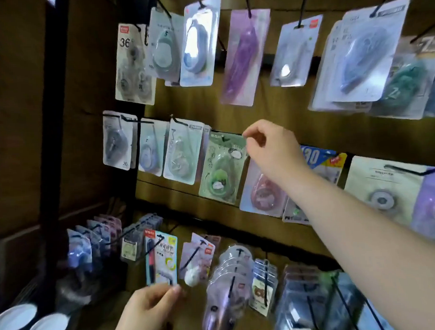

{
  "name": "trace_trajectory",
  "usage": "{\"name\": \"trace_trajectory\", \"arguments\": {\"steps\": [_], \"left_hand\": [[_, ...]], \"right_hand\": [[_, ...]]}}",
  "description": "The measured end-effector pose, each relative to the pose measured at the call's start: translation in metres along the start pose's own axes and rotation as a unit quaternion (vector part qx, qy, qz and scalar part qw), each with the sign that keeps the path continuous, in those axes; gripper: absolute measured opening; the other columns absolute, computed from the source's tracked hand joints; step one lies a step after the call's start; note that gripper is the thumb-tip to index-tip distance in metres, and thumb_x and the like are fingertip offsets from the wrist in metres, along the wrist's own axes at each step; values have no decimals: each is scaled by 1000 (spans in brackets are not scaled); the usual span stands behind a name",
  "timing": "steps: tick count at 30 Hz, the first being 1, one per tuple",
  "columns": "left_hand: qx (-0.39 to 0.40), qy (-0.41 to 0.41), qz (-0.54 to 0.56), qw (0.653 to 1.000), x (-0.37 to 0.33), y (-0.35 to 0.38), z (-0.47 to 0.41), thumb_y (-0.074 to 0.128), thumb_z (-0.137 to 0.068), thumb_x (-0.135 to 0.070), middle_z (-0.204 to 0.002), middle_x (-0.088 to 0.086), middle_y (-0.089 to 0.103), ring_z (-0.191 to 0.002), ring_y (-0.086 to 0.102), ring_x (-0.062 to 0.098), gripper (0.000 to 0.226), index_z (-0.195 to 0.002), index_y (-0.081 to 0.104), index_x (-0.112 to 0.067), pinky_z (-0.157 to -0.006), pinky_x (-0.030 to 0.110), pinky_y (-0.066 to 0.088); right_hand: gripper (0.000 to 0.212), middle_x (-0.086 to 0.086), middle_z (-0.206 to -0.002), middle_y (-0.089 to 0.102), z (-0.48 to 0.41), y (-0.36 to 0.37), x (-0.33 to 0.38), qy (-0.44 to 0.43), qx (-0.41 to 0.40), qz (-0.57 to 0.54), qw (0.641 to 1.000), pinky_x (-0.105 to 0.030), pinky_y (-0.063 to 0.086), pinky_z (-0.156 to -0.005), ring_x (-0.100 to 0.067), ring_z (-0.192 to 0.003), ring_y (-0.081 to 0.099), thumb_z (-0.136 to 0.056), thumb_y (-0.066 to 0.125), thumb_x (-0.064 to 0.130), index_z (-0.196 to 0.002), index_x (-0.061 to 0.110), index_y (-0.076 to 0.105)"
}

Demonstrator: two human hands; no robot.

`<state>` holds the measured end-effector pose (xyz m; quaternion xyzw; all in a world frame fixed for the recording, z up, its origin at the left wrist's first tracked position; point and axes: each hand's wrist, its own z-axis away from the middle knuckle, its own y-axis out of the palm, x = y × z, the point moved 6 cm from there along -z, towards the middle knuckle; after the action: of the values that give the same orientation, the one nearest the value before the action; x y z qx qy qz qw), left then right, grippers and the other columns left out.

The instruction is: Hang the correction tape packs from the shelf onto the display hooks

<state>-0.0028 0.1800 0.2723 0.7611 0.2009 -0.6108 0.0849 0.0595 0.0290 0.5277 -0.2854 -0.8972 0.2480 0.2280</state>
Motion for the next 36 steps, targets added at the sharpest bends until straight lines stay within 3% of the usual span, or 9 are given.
{"name": "trace_trajectory", "arguments": {"steps": [3,5,13,18,23,26,29,33,36], "left_hand": [[6,-53,-27,998,40,-5,17,60,-85,-8,-34,0,51,-33,43,0,46,-40,61,-16,-40,9,34],[5,-91,-58,994,69,-5,24,59,-87,-14,-33,-2,49,-32,40,2,46,-42,61,-17,-40,12,34],[47,-224,-139,963,191,17,47,55,-89,-18,-42,-11,57,-36,49,-4,35,-56,61,-23,-46,8,37],[64,-311,-180,931,277,32,55,52,-89,-21,-55,-7,62,-54,54,11,37,-53,58,-23,-57,24,40],[21,-437,-157,885,362,42,75,49,-91,-20,-79,19,69,-79,64,31,36,-58,62,-14,-64,28,39],[-5,-496,-127,859,403,45,89,49,-92,-20,-71,18,65,-74,60,29,41,-51,53,-17,-64,29,38],[-15,-522,-159,838,424,51,90,46,-93,-20,-102,29,65,-99,61,39,38,-55,51,-14,-79,37,48],[-63,-530,-106,839,444,72,79,49,-92,-16,-122,20,59,-114,55,33,34,-123,51,-3,-90,31,43],[-88,-530,-23,843,467,90,80,58,-87,-16,-119,25,59,-106,57,43,56,-136,33,-9,-77,40,45]], "right_hand": [[22,-10,-96,70,19,11,22,-80,-22,52,995,-33,39,-95,-23,-86,58,-89,47,8,-100,7,66],[21,-10,-92,71,42,25,29,-102,-19,21,994,-35,42,-93,-24,-85,61,-87,49,6,-96,6,67],[25,1,-70,61,184,163,-40,133,237,-157,950,-34,51,-74,-26,-77,65,-86,52,7,-77,28,59],[38,8,-44,56,289,264,-106,332,339,-216,853,-24,49,-55,-6,-45,57,-86,48,1,-61,30,52],[30,-8,-58,53,411,350,-171,567,381,-180,708,-12,35,-32,-2,-26,48,-90,40,-3,-67,14,47],[13,-24,-88,65,468,383,-191,614,424,-149,649,-23,43,-50,-16,-58,56,-88,45,-1,-86,-1,58],[35,-25,-120,57,488,403,-205,587,459,-114,657,-25,44,-77,-28,-104,56,-89,50,1,-122,-11,47],[69,-10,-137,39,503,435,-221,612,431,-157,644,-23,35,-95,-25,-129,41,-87,57,7,-144,7,18],[81,-9,-148,30,506,456,-233,550,439,-121,699,-28,26,-110,-24,-138,30,-82,64,11,-146,11,14]]}}
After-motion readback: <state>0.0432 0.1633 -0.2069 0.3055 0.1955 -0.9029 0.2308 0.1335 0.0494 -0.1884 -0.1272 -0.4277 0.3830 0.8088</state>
